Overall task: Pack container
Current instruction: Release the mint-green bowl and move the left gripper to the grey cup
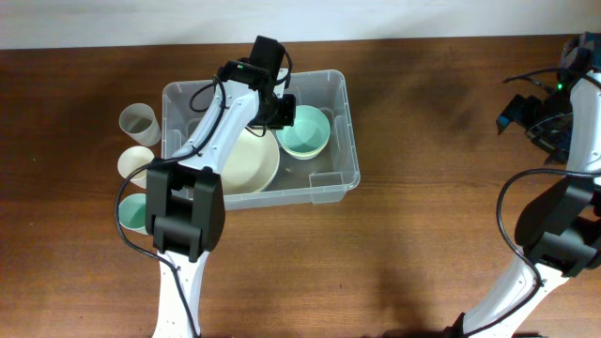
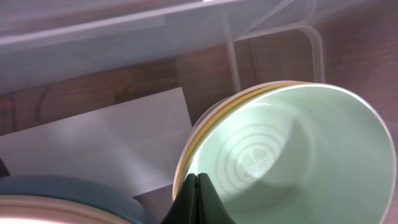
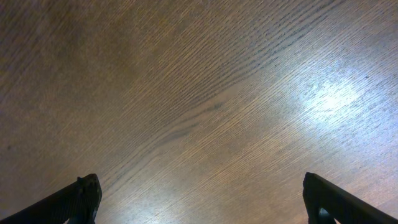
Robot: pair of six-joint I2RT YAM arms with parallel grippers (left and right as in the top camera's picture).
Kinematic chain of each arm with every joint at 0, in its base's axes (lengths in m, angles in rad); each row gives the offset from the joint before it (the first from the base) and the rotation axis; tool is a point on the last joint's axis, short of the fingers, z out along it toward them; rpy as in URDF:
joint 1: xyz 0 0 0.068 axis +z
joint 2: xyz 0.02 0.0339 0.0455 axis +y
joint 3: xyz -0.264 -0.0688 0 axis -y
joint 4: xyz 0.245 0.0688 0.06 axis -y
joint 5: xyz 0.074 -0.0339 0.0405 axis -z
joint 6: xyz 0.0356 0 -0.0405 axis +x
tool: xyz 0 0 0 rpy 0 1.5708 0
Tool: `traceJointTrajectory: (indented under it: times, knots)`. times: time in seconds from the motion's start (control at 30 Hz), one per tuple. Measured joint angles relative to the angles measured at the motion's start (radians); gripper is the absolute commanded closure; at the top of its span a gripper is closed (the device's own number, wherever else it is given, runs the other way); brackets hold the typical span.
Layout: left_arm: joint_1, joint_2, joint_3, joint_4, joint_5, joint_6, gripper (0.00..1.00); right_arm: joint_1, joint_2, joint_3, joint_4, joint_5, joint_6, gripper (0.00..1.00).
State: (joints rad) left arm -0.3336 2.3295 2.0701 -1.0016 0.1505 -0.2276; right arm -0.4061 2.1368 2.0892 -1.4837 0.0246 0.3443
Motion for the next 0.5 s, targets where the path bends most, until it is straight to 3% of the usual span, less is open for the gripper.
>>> traceJointTrajectory:
  times: [0.3,0.4,0.47,0.5]
  knots:
    - [0.0,0.006,0.066,-0.029,-0.027,0.034,0.97,0.0,0.0,0.0,0.0,0.0,0.0,0.01]
    - [0.0,0.011,0.189,-0.065,-0.035,0.047,0.75,0.0,0.0,0.0,0.0,0.0,0.0,0.01]
    - [0.0,0.011,0.314,-0.109,-0.053,0.054,0.36,0.0,0.0,0.0,0.0,0.0,0.0,0.01]
    - [0.0,0.011,0.357,-0.129,-0.065,0.055,0.21,0.0,0.0,0.0,0.0,0.0,0.0,0.01]
